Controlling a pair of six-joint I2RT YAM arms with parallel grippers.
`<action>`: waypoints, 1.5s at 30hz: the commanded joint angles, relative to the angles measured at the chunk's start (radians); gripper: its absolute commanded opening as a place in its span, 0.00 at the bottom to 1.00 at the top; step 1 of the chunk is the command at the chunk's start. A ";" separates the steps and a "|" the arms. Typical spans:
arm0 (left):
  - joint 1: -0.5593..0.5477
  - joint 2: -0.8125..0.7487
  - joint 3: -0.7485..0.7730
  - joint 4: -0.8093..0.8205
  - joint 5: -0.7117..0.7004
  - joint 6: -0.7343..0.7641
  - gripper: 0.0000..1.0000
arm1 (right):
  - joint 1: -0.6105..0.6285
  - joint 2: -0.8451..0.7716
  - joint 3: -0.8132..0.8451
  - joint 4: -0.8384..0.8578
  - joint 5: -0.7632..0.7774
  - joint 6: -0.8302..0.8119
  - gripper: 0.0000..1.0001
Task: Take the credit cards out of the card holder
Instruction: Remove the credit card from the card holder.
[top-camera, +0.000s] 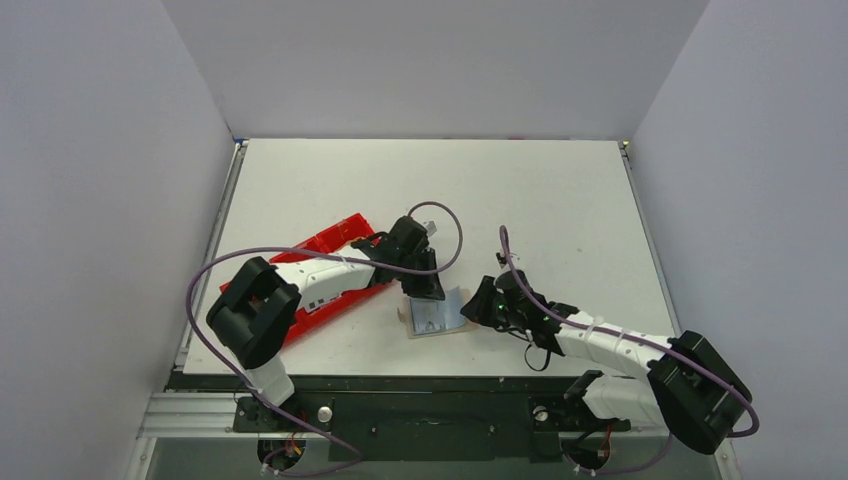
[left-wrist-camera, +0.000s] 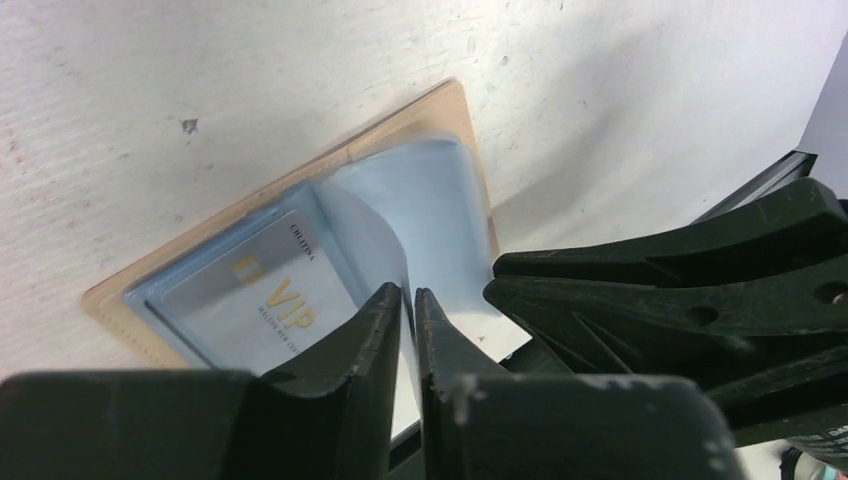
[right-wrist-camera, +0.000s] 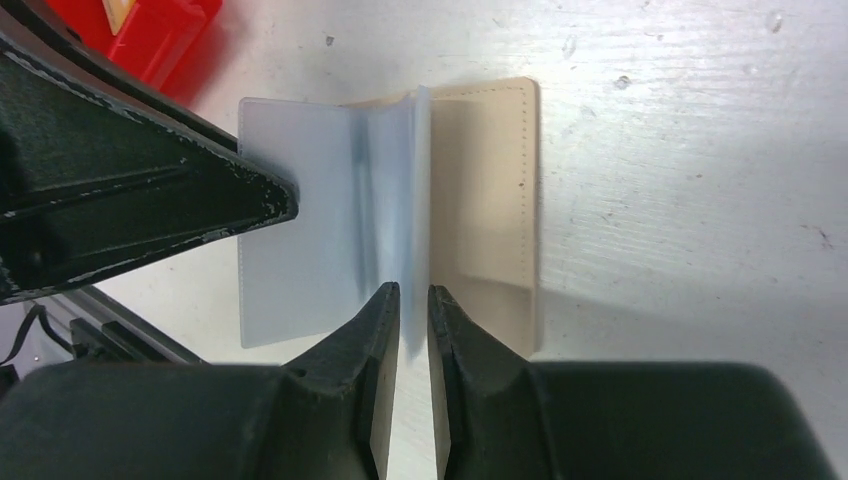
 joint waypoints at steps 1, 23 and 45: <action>-0.012 0.045 0.074 0.061 0.032 -0.025 0.12 | 0.008 -0.058 0.037 -0.041 0.058 -0.030 0.14; -0.068 0.265 0.163 0.178 0.104 -0.085 0.31 | 0.004 -0.268 0.093 -0.292 0.174 -0.055 0.14; 0.050 -0.143 -0.040 0.010 -0.054 -0.002 0.36 | 0.128 -0.041 0.272 -0.226 0.075 -0.049 0.23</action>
